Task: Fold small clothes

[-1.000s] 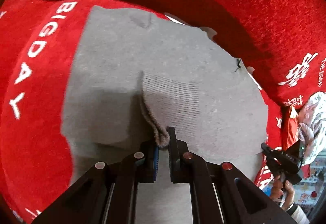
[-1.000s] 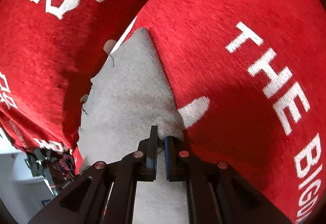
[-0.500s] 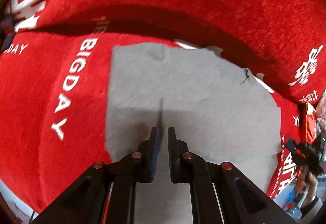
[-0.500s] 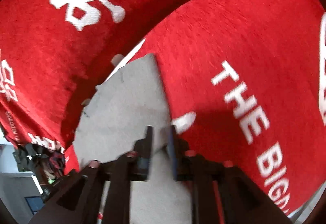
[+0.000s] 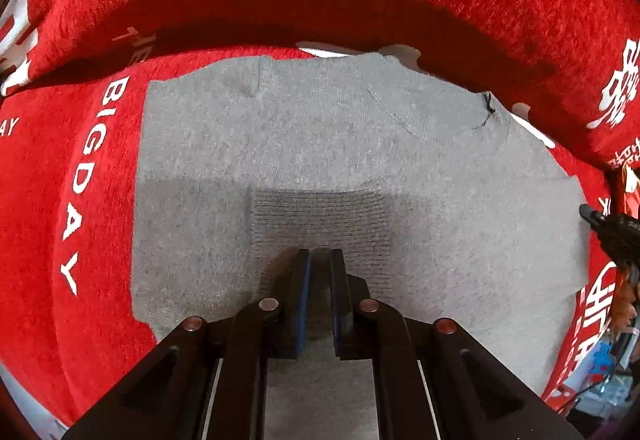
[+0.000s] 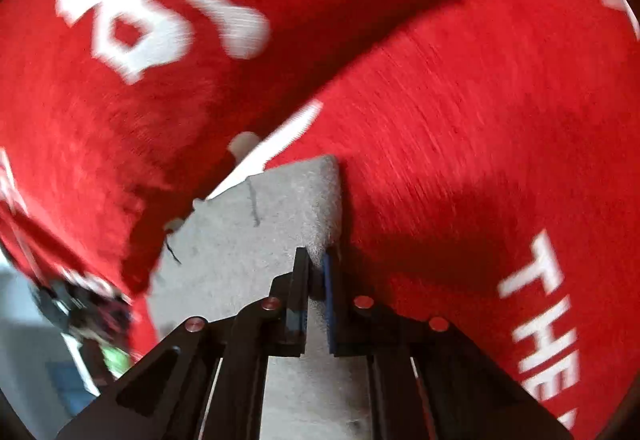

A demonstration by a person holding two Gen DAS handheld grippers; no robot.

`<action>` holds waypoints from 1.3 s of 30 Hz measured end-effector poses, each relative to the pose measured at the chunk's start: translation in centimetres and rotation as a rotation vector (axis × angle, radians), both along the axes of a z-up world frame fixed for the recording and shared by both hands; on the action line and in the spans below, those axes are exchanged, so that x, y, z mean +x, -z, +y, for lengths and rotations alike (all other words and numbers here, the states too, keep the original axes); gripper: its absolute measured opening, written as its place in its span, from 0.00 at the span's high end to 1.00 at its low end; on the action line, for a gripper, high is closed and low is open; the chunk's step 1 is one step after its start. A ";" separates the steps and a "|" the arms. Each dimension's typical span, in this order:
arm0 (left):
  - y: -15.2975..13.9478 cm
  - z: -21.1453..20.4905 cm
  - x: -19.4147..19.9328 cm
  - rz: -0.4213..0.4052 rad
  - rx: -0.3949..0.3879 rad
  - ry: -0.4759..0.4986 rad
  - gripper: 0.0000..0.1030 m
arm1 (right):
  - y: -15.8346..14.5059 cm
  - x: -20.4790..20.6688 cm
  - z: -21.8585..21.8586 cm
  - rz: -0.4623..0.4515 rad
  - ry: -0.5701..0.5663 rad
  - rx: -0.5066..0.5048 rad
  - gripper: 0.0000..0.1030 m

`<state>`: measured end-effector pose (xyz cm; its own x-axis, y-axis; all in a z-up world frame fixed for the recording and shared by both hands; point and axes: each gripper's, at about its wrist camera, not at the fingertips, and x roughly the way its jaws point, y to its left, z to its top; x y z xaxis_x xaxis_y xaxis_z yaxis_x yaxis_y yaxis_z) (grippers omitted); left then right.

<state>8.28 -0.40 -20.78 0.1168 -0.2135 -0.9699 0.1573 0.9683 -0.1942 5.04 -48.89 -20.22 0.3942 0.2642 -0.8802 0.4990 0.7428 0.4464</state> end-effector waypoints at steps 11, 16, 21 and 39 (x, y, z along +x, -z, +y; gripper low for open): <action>-1.3 2.1 -0.3 0.010 0.062 -0.010 0.91 | -1.6 -1.0 1.5 0.089 0.007 -0.169 0.92; -2.3 1.8 -0.7 -0.002 0.022 0.015 0.91 | -3.7 -1.9 4.0 0.059 -0.074 -0.111 0.92; 0.0 0.0 -1.0 0.021 0.102 0.049 0.91 | -1.5 -2.7 8.0 0.099 -0.151 -0.096 0.92; -1.4 1.0 -1.8 0.028 0.102 0.017 0.91 | -1.3 -5.4 7.9 0.185 -0.160 -0.146 0.92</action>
